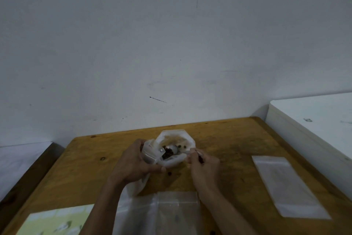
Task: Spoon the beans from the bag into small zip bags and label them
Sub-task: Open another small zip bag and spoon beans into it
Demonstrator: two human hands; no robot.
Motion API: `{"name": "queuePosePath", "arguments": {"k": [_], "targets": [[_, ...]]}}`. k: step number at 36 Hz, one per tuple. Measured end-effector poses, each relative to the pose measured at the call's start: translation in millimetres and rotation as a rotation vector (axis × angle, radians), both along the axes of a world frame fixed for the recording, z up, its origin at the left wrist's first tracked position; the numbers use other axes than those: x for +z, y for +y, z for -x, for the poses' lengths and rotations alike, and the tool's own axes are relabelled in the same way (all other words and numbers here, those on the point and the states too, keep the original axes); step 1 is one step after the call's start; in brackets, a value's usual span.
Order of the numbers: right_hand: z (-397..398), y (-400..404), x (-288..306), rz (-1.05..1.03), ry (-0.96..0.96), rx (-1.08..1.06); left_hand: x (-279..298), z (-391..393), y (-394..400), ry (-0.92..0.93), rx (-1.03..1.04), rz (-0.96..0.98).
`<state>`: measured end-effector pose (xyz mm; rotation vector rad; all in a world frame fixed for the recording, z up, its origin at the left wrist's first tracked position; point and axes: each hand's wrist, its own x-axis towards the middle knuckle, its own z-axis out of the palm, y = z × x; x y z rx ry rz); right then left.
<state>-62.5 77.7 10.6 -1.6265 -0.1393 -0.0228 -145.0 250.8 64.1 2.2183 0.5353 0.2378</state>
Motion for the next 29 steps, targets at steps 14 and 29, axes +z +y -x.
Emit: {"name": "queuePosePath", "arguments": {"k": [14,29], "targets": [[-7.6,-7.9,17.3,-0.337,0.411,-0.021,0.4,7.7,4.9,-0.001,0.046,-0.011],[22.0,-14.5,78.1,-0.038,-0.227,0.199,3.0,7.7,-7.4,-0.080,0.075,-0.009]]}}
